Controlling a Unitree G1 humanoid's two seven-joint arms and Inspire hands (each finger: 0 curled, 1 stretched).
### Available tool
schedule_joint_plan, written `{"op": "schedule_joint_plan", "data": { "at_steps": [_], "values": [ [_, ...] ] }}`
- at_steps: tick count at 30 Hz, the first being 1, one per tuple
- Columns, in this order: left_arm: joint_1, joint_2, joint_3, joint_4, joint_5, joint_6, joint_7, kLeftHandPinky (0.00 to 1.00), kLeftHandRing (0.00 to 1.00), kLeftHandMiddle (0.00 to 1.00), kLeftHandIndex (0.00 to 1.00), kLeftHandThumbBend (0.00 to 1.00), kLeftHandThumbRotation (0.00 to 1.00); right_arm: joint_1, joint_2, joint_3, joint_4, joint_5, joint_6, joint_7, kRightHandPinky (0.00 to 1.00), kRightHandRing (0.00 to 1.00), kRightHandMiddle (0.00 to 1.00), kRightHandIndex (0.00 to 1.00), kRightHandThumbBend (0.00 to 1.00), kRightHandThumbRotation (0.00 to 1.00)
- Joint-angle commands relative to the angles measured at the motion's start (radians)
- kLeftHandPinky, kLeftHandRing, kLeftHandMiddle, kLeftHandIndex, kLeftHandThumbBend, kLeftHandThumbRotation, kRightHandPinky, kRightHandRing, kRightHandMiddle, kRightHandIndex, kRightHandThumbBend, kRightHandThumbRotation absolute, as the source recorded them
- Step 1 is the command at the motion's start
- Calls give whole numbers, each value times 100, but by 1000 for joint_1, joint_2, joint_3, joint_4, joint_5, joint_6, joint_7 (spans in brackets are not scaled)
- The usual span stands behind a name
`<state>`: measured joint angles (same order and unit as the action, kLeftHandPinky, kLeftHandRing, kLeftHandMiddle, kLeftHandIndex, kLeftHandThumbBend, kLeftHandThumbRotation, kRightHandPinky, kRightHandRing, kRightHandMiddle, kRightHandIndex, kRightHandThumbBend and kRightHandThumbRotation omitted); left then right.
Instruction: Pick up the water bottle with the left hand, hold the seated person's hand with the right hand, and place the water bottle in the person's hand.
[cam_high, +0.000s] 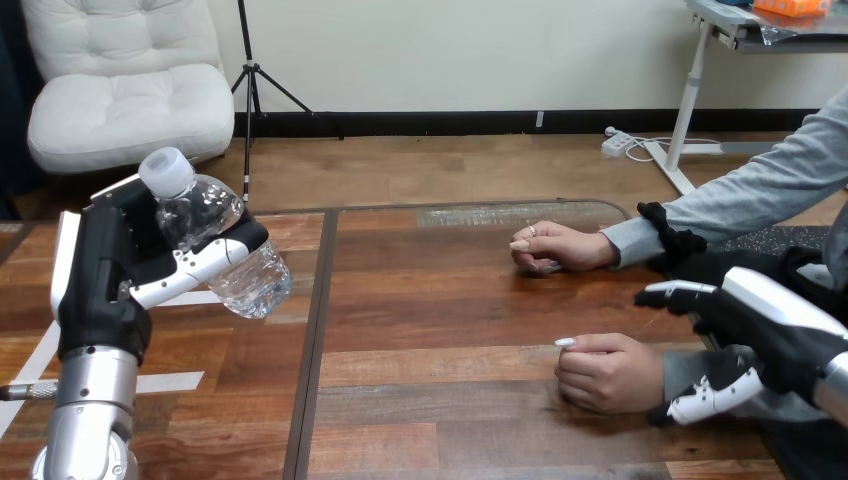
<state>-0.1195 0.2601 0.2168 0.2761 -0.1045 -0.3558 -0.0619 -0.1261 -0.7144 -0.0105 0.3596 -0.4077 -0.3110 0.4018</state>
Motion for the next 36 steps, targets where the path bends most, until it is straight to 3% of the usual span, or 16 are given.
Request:
{"op": "schedule_joint_plan", "data": {
  "at_steps": [1, 28, 36],
  "values": [
    [-46, 12, 17, -66, -7, -25, -2, 28, 33, 36, 38, 69, 0, -55, -33, 11, 11, -12, -23, -30, 78, 87, 88, 85, 100, 18],
    [-45, 17, 22, -71, -5, -30, -12, 28, 33, 36, 38, 69, 0, -49, -15, 33, 61, -47, -35, -74, 76, 84, 86, 83, 100, 16],
    [-44, 15, 24, -75, -9, -36, -16, 28, 32, 36, 38, 69, 0, -48, -16, 44, 64, -47, -22, -66, 76, 85, 87, 83, 100, 23]
  ]
}}
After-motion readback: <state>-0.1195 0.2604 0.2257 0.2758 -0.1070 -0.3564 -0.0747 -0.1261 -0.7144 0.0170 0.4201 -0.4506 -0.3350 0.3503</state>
